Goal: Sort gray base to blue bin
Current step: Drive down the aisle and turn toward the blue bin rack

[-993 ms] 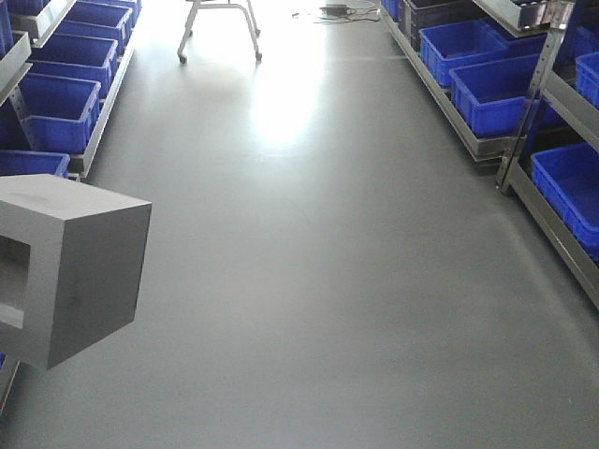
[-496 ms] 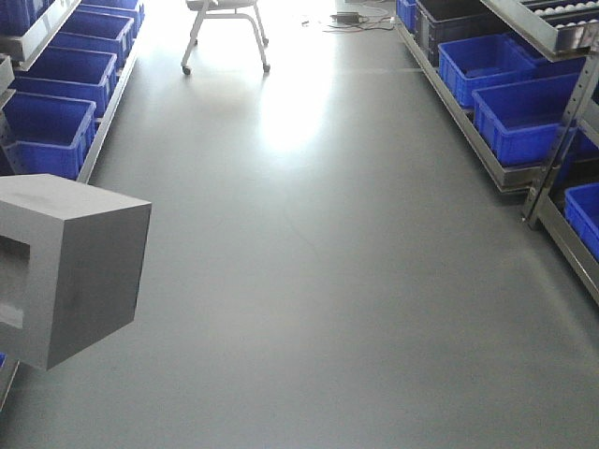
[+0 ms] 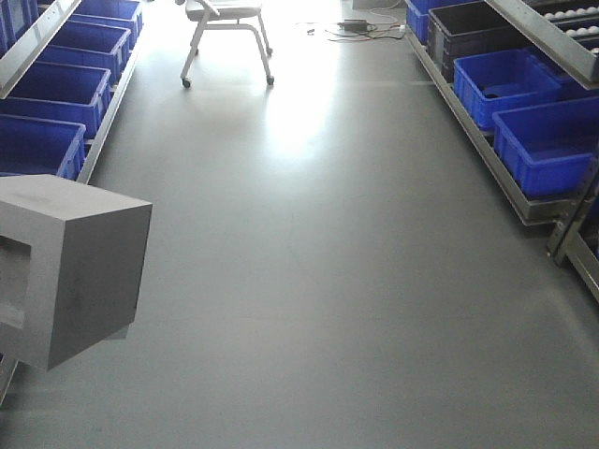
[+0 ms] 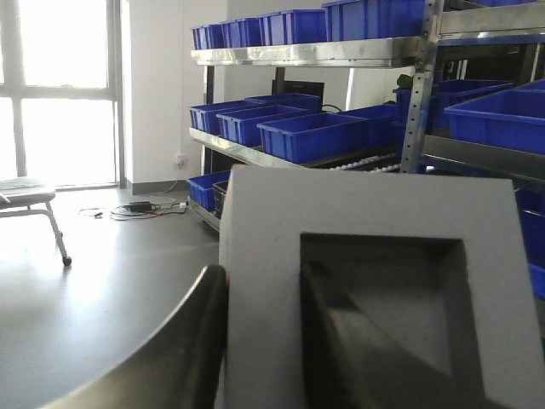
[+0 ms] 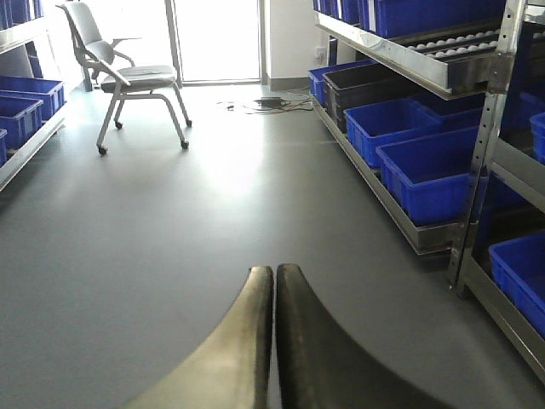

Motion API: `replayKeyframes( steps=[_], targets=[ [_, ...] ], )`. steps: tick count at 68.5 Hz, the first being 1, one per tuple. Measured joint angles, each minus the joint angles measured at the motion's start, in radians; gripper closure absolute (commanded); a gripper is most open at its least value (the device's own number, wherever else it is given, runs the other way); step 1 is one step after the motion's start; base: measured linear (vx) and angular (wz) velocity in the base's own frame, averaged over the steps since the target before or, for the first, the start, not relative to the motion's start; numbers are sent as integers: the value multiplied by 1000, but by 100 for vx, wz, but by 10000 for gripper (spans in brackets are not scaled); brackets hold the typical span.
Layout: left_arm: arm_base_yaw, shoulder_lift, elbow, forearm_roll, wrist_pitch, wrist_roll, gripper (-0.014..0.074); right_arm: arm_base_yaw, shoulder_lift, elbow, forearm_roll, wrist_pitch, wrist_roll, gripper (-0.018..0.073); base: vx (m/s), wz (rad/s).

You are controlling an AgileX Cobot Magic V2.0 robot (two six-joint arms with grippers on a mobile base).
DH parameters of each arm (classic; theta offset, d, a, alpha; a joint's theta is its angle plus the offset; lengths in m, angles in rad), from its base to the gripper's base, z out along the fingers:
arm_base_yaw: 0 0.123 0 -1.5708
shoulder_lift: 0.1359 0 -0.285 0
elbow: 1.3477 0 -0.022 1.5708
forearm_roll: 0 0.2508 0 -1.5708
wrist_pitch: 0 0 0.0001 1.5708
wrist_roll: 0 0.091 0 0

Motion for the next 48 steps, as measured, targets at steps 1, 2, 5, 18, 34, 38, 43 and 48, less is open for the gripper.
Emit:
replayKeyframes(
  steps=[1, 2, 5, 18, 34, 38, 43, 48],
  targets=[
    [0, 0, 0, 0, 0, 0, 594, 0, 0, 0, 0, 0, 0, 564, 37, 6],
    [0, 0, 0, 0, 0, 0, 594, 0, 0, 0, 0, 0, 0, 564, 36, 7],
    [0, 0, 0, 0, 0, 0, 594, 0, 0, 0, 0, 0, 0, 564, 36, 9],
    [0, 0, 0, 0, 0, 0, 594, 0, 0, 0, 0, 0, 0, 564, 35, 24],
    [0, 0, 0, 0, 0, 0, 594, 0, 0, 0, 0, 0, 0, 564, 33, 54],
    [0, 0, 0, 0, 0, 0, 594, 0, 0, 0, 0, 0, 0, 564, 31, 72],
    [0, 0, 0, 0, 0, 0, 594, 0, 0, 0, 0, 0, 0, 564, 29, 77],
    [0, 0, 0, 0, 0, 0, 594, 0, 0, 0, 0, 0, 0, 564, 27, 81]
  ],
)
